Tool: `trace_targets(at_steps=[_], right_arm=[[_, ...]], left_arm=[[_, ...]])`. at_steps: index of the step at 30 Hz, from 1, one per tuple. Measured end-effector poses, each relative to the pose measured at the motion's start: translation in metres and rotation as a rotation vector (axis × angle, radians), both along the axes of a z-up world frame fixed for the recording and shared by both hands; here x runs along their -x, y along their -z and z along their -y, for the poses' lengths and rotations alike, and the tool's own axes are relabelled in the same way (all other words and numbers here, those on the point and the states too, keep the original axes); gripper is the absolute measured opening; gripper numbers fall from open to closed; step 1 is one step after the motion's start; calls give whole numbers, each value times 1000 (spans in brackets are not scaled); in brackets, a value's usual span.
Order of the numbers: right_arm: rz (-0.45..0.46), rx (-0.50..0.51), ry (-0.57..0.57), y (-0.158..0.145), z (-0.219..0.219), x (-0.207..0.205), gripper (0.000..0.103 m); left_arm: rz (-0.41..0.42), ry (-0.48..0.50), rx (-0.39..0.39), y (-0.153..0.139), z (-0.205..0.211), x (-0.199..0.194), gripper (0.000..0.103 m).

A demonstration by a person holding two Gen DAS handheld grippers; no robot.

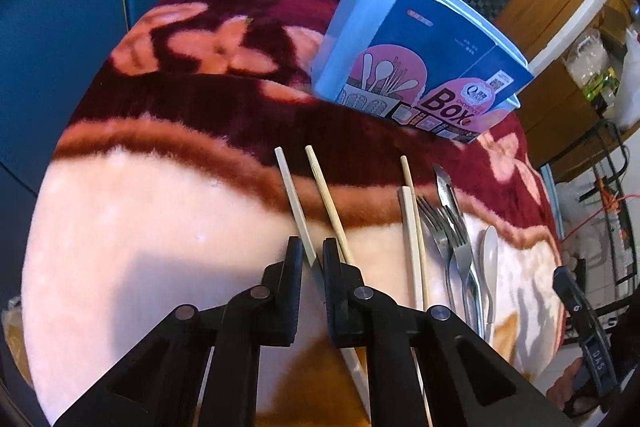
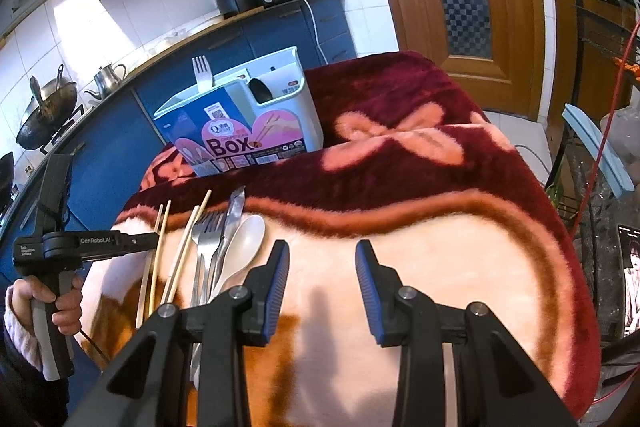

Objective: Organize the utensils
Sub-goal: 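Move the left gripper back to the wooden chopsticks and close on one, then lift a chopstick with the left gripper while the right gripper grasps the white spoon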

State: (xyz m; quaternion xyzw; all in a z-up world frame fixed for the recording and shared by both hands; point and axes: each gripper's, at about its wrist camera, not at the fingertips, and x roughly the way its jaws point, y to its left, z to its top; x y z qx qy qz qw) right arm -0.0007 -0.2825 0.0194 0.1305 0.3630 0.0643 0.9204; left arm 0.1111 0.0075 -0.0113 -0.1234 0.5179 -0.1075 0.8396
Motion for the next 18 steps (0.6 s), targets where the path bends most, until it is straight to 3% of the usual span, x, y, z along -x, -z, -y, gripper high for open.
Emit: trace_targets(at_steps=[3, 11, 18], right_arm=[[-11, 8, -10, -2, -4, -3, 37], [-86, -10, -56, -2, -18, -18, 37], [-162, -24, -95, 4, -38, -35, 37]], left_arm=[[8, -8, 31, 0, -6, 4, 4], [60, -13, 113, -5, -20, 15, 4], [206, -18, 74, -28, -26, 33, 4]])
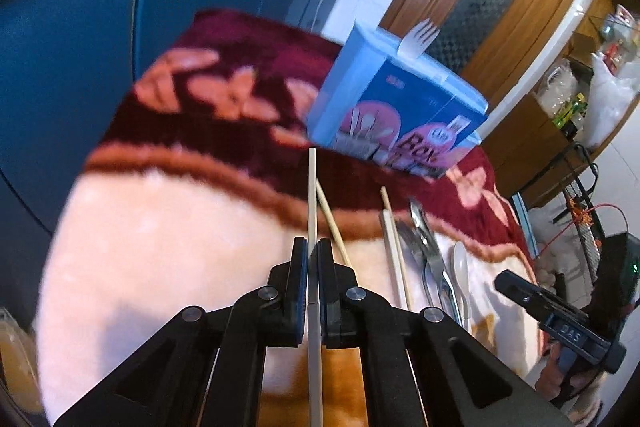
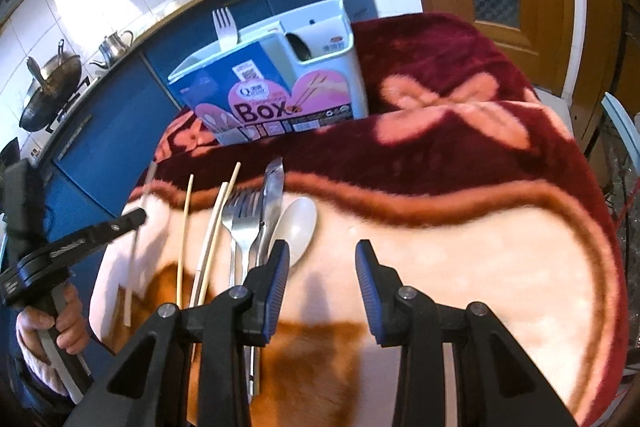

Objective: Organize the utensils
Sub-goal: 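Lift a chopstick with the left gripper while the right gripper grasps the white spoon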

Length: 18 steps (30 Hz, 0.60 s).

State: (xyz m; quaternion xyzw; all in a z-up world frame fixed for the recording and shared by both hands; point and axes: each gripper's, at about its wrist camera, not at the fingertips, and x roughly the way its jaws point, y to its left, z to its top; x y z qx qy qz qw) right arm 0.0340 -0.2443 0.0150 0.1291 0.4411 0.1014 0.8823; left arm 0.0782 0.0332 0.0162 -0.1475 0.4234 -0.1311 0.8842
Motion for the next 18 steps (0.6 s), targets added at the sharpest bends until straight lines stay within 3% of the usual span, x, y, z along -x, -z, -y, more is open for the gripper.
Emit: trace_targets(at_steps=[8, 18], right_arm=[[-74, 9, -13, 10, -17, -19, 37], [-111, 14, -14, 20, -23, -34, 37]], left_arm=[[130, -7, -29, -20, -10, 14, 4], [153, 17, -4, -19, -12, 17, 4]])
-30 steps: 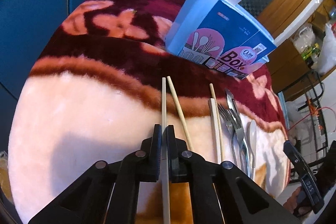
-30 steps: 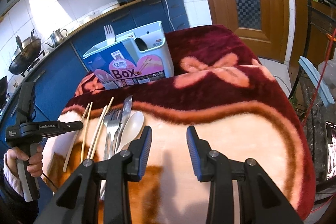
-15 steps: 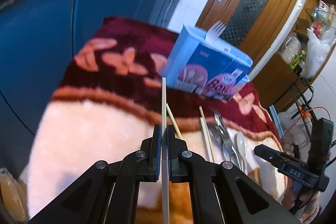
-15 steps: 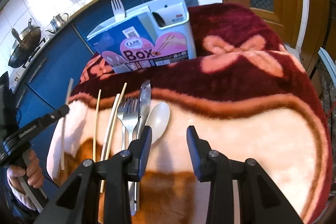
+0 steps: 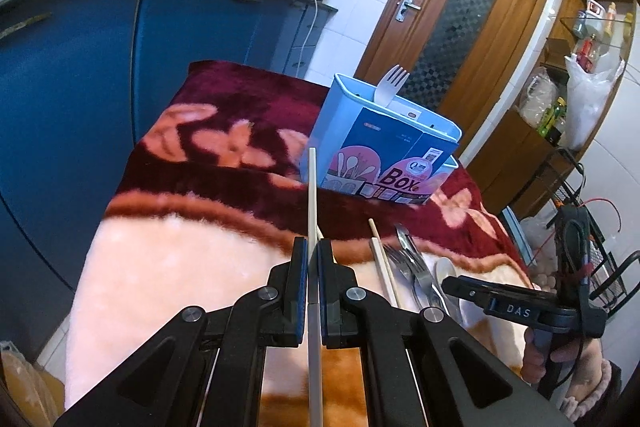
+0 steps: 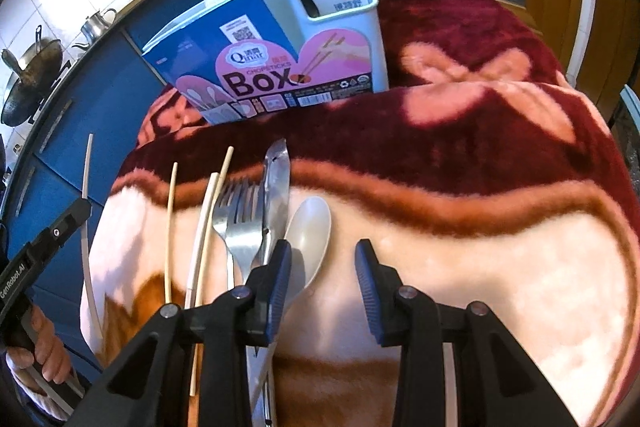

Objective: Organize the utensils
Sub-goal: 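Lift a chopstick with the left gripper while the right gripper grasps the white spoon, then carry the chopstick and white spoon over the blue caddy with both grippers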

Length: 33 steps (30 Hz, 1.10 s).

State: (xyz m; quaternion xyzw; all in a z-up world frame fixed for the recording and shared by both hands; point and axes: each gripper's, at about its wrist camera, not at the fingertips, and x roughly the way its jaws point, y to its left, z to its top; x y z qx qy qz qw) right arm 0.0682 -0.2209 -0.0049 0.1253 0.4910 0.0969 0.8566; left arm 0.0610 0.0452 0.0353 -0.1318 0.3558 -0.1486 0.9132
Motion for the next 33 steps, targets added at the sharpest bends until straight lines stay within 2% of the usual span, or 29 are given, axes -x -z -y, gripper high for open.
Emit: trace_targets(at_steps=[2, 4, 6, 11, 15, 22, 33], right_arm=[[2, -5, -7, 0, 0, -3, 37], [1, -7, -8, 0, 1, -6, 32], [1, -4, -3, 1, 3, -8, 17], [8, -66, 10, 3, 12, -8, 7], [40, -146, 13, 2, 20, -1, 5], [127, -190, 24, -11, 26, 10, 4], [365, -140, 34, -56, 25, 28, 4]], left_arm=[[5, 3, 4, -1, 1, 0, 4], [9, 7, 4, -2, 4, 1, 4], [12, 11, 2, -3, 6, 2, 4], [31, 19, 0, -8, 12, 4, 4], [49, 24, -2, -12, 16, 5, 4], [73, 30, 1, -18, 25, 6, 4], [158, 11, 32, -33, 38, -6, 4]])
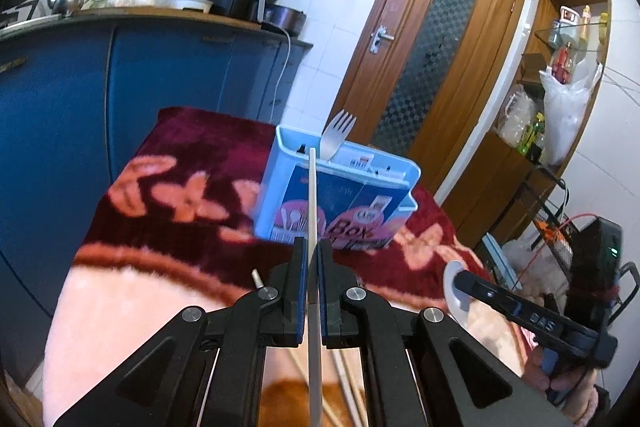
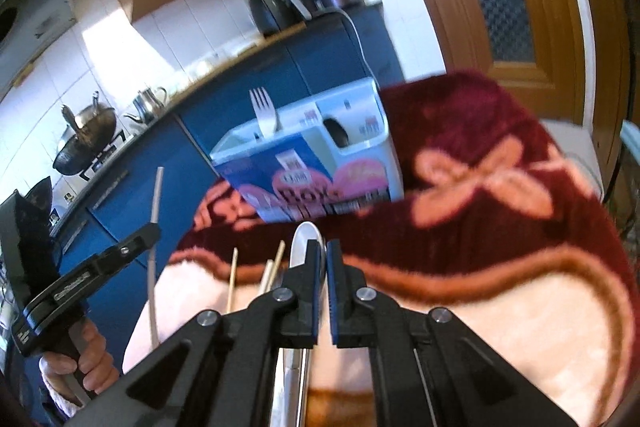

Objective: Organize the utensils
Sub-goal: 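Carry the chopstick and white spoon over the blue caddy with both grippers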

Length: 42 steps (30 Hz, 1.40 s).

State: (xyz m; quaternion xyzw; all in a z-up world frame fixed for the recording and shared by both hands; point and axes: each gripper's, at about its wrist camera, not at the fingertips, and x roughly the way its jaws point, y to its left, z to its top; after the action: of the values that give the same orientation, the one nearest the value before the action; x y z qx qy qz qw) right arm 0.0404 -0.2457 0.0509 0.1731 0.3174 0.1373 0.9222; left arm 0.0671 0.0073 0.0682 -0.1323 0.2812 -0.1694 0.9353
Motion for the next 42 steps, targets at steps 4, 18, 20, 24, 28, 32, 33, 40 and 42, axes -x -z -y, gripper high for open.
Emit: trace_targets(at_steps=[4, 18, 20, 24, 28, 32, 33, 40, 42], right_arm=[[93, 37, 17, -14, -3, 3, 4], [225, 59, 55, -45, 5, -24, 4], [236, 60, 60, -49, 6, -31, 4], [263, 74, 76, -56, 8, -44, 4], [291, 94, 92, -62, 9, -58, 4], [306, 103, 101, -66, 10, -72, 4], [312, 104, 103, -67, 10, -76, 4], [384, 140, 137, -75, 7, -100, 4], [409, 148, 152, -76, 7, -107, 4]], left_arm=[[30, -14, 12, -6, 5, -11, 4], [207, -60, -8, -48, 28, -67, 4], [223, -63, -13, -54, 30, -76, 4], [264, -87, -8, -63, 33, -95, 4], [305, -150, -12, -68, 33, -112, 4], [344, -209, -14, -68, 34, -129, 4], [353, -221, -12, -67, 33, -132, 4], [410, -273, -24, -50, 40, -145, 4], [415, -274, -41, -43, 42, -148, 4]])
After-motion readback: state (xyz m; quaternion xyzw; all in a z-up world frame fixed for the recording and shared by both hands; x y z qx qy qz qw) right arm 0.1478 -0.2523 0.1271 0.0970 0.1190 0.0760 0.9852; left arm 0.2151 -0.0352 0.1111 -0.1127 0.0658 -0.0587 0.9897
